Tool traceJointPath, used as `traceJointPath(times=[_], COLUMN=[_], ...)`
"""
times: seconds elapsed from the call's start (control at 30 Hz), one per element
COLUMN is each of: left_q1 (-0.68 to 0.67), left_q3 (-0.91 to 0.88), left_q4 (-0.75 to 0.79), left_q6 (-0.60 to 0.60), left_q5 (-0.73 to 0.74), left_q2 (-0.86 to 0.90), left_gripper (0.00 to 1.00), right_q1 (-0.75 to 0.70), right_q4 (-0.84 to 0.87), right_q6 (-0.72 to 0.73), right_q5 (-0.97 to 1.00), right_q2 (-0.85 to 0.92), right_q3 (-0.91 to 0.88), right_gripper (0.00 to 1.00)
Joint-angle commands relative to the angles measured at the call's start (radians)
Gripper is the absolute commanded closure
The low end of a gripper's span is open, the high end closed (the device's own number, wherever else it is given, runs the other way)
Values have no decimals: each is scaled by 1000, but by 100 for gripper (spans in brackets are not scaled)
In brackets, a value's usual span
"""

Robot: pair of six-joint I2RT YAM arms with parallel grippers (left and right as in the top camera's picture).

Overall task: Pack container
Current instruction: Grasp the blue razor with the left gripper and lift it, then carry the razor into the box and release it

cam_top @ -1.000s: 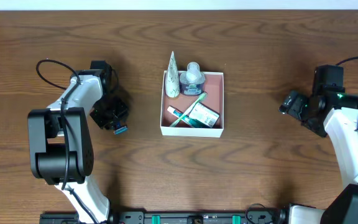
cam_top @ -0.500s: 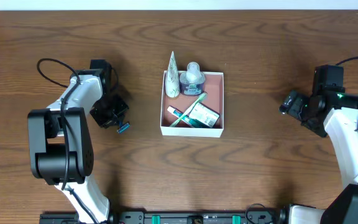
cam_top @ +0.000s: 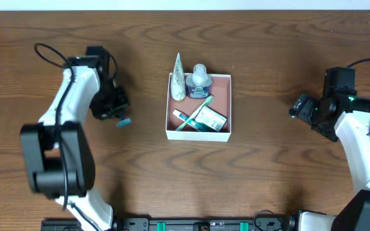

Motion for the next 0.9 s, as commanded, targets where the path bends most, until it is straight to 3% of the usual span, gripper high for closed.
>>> traceJointPath(times=[0.0, 0.2, 0.43, 0.73, 0.87], left_q1=[-23, -142, -391, -585, -589], left_q3=[45, 45, 45, 16, 9], left_q4=[-13, 5, 76, 104, 103], left_q6=[130, 302, 540, 994, 1068], left_q5=[148, 175, 154, -55, -108], left_q2=[-132, -343, -521, -486, -409], left_gripper=[94, 94, 94, 94, 94], right_q1=[-8, -8, -8, -8, -8], right_q4=[-1, -1, -1, -1, -1], right_q6=[-14, -14, -14, -14, -14], right_q5=[4, 4, 4, 4, 4], right_q2=[0, 0, 0, 0, 0], right_q3=[11, 11, 11, 11, 11], right_gripper=[1, 1, 1, 1, 1])
